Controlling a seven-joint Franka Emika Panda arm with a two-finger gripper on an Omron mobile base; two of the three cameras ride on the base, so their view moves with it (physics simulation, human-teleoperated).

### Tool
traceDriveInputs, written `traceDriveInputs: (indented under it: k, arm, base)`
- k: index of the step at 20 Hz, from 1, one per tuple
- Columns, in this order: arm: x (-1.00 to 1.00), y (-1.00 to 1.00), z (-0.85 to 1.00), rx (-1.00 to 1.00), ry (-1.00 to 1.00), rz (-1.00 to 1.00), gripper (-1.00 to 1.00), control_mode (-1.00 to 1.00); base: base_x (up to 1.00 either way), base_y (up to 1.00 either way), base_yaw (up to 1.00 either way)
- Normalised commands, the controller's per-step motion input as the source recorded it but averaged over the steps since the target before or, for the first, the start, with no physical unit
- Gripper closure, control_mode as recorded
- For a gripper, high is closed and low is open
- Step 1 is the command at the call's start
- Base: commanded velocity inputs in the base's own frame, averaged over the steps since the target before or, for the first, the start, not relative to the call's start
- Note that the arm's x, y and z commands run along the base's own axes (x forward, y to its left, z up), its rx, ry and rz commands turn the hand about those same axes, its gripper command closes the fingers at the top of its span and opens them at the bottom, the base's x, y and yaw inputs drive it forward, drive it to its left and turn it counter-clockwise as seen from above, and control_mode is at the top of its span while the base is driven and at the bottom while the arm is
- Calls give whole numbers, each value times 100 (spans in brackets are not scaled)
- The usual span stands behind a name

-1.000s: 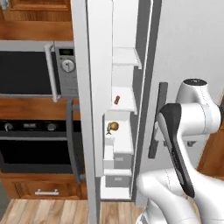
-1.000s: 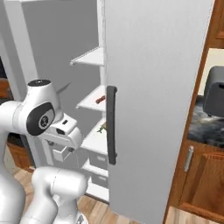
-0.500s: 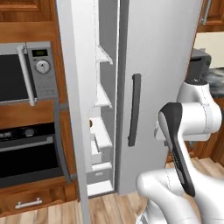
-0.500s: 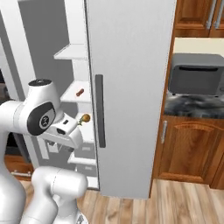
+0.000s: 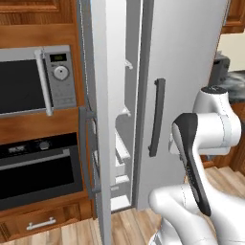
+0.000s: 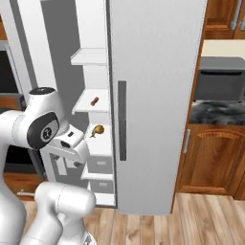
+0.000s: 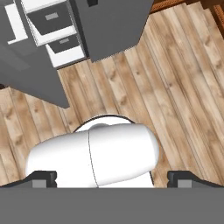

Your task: Store the kebab skewer in the freezer for long-term storage. Close the freezer door after placing the cooked food.

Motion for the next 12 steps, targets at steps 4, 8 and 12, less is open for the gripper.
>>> traceDriveInputs:
  k: [4, 8, 12]
  arm:
    - [0, 0, 0, 0, 0, 0, -100, 100]
    - [0, 0, 0, 0, 0, 0, -100, 100]
    - [0, 0, 0, 0, 0, 0, -100, 100]
  base:
    - [-13, 33, 18]
    - [-3, 7, 28]
    - [-15, 34, 20]
